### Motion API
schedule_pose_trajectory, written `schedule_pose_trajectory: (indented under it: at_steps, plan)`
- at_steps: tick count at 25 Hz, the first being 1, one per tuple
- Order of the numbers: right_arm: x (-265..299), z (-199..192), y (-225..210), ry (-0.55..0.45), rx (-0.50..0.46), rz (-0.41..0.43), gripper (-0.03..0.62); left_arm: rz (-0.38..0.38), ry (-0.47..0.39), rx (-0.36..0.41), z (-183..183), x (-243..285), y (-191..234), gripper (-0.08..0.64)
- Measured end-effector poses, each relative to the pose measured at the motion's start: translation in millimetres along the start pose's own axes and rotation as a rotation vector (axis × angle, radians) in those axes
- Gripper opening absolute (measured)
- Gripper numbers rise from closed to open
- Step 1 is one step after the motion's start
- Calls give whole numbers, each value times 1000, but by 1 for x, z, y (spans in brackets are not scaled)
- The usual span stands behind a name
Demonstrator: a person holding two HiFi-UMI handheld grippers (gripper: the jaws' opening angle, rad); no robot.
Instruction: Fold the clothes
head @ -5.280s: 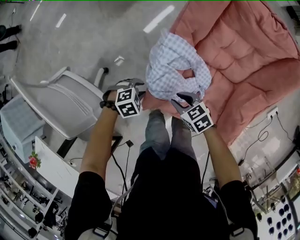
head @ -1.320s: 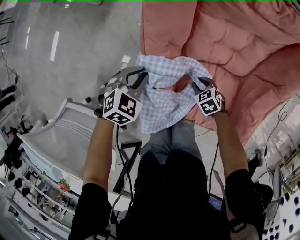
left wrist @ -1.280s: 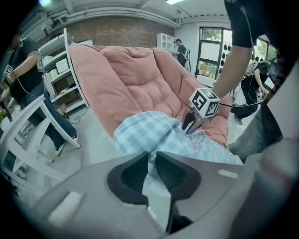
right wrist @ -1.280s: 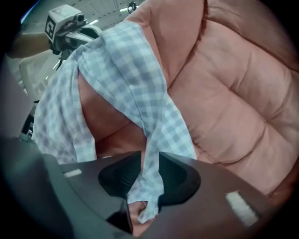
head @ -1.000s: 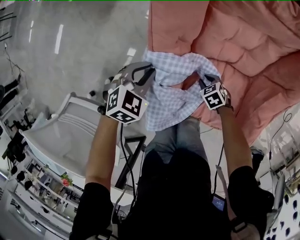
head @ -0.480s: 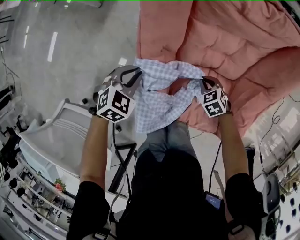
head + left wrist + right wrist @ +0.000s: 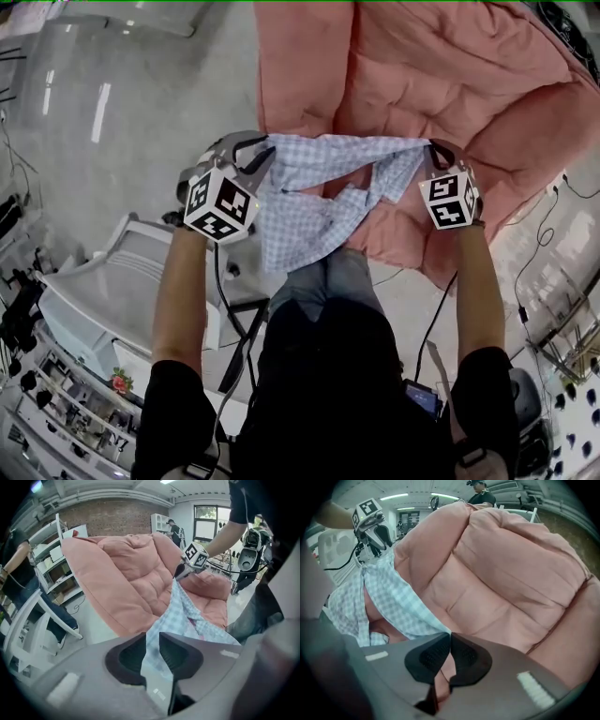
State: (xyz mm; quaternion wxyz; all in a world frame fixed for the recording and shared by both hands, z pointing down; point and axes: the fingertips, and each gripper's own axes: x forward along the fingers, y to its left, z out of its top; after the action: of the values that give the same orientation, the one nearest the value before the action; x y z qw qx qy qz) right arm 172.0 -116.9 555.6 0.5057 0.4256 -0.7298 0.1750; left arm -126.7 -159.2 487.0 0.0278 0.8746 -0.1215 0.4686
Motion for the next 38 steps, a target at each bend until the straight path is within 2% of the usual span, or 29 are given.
schedule_pose_trajectory:
  at_steps: [5, 8, 12, 13, 14, 15, 20, 25, 28, 32, 35, 38]
  plan:
    - [-20, 10, -24, -24, -32, -46, 6, -48, 24, 104, 12, 13, -21, 115]
    - [-16, 18, -23, -24, -63, -39, 8, -56, 27, 93, 18, 22, -26, 115]
    - [19, 6, -9, 4, -49, -2, 8, -26, 45, 79, 14, 31, -24, 114]
    - [27, 1, -5, 8, -37, 8, 18, -17, 42, 73, 13, 32, -24, 114]
    - [32, -3, -1, 12, -24, 17, 77, -7, 38, 68, 12, 32, -23, 114]
    - [36, -7, 3, 16, -12, 23, 104, 2, 34, 66, 12, 32, -23, 114]
    - [34, -43, 21, 67, 32, 48, 104, 13, 38, 62, 13, 31, -30, 114]
    - [38, -96, 48, 140, 196, 88, 92, 26, 34, 59, 13, 28, -41, 107]
    - [54, -134, 74, 206, 263, 115, 84, 20, 38, 62, 7, 35, -52, 107]
    - [74, -174, 108, 269, 448, 133, 84, 35, 37, 40, -4, 41, -54, 107]
    - [88, -192, 109, 270, 549, 113, 89, 43, 42, 37, -7, 46, -51, 107]
    - [98, -194, 104, 280, 591, 97, 98, 39, 52, 54, -7, 49, -48, 107]
